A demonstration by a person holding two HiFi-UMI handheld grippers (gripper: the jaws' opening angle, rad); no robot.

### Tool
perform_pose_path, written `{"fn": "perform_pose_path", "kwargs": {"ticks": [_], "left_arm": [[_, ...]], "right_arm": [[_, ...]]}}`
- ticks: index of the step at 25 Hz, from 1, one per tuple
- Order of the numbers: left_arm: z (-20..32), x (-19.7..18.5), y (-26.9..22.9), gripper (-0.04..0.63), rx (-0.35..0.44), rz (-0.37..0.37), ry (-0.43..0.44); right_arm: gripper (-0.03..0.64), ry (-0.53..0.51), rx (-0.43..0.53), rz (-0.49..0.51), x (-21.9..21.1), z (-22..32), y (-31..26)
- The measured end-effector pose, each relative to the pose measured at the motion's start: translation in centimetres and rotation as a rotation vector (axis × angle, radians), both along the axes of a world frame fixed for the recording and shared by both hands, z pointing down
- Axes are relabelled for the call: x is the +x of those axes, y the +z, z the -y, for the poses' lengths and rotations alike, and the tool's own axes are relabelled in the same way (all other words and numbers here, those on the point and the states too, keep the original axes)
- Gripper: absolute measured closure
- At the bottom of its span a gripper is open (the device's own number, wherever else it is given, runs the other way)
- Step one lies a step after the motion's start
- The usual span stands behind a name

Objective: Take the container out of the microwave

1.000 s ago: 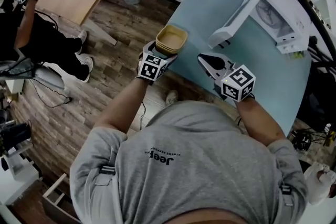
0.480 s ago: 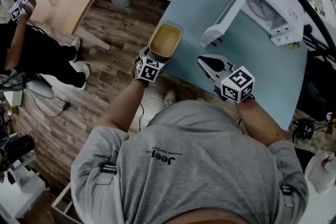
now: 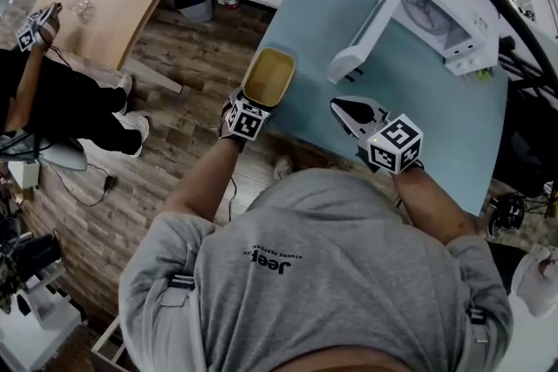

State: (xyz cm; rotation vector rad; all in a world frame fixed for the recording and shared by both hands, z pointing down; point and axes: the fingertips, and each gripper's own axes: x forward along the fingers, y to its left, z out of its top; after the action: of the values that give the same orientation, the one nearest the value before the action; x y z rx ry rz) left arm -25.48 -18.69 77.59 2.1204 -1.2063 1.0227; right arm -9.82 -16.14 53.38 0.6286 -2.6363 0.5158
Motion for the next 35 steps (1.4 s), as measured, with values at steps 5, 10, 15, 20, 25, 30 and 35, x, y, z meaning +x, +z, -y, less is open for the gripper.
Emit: {"fn": "perform_pose_path", "kwargs": {"ticks": [5,10,15,20,25,30,35], "left_arm": [[-0.4,0.2,-0.2,0.100,-0.025,-0.035,-0.016],[-0.9,0.5,-1.0,0.100,-0.024,-0.089,-0.035],[-1.3,-0.3,-2.0,0.100,-0.018,-0.148,-0.085],[-2.5,-0.6,-3.9,0.100,0.014,-0.226,-0.099],[-2.5,-1.1,-7.8,0.100,0.098,-0.304,-0.115],[-1.1,-1.0,-13.5,0.101,0.221,-0.385,-0.144],[-0.1,2.3,-19.1,0.101,0.323,-0.448,-0.111]], "right_arm": [[0.598,-0.018,0.003,0.003,-0.7,0.2,-0.1],[0.598,-0.026,0.007,0.006,-1.0,0.3,-0.4],[0.600,-0.033,0.010,0.010,-1.8,0.1,-0.7],[0.598,-0.030,0.013,0.017,-2.0,-0.1,-0.8],[0.598,-0.009,0.006,0.025,-1.6,0.0,-0.7],[0.598,-0.015,0.012,0.031,-1.4,-0.6,-0.9],[0.598,-0.024,0.037,0.058,0.4,-0.7,-2.0]]}}
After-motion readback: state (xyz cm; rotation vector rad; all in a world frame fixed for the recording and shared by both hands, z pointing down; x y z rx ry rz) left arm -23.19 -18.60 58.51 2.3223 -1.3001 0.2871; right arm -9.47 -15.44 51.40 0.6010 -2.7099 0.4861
